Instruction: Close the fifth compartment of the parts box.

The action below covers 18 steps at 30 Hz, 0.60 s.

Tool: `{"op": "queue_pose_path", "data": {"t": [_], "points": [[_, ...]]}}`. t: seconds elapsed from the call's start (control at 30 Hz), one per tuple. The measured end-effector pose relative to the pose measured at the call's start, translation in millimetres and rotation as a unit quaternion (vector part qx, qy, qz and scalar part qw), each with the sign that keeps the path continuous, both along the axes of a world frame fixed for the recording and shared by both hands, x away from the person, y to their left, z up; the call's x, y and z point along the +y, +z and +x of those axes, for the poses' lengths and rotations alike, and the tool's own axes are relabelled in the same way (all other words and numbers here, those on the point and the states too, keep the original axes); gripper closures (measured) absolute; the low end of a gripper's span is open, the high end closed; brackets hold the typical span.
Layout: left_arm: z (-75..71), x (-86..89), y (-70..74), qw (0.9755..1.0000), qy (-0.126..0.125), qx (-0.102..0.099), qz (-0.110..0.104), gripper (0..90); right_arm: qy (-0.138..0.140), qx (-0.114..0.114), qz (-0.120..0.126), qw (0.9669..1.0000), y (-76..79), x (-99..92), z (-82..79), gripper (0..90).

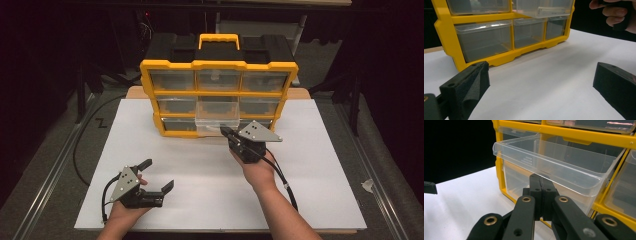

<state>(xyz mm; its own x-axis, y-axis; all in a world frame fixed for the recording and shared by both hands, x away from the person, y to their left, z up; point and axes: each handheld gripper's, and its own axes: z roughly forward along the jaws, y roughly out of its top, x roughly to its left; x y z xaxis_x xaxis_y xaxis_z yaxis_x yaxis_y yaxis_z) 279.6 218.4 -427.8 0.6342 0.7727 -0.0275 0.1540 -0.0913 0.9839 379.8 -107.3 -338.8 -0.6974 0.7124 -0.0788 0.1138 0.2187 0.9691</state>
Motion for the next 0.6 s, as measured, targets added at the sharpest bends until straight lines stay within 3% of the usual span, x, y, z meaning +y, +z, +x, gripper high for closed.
{"op": "queue_pose_path", "data": {"t": [0.6], "points": [[0.0,0.9,0.2,1.0,0.001,0.0,-0.003,1.2,-0.005,-0.006,-0.004,1.0,4.0,3.3,9.4,90.0]]}}
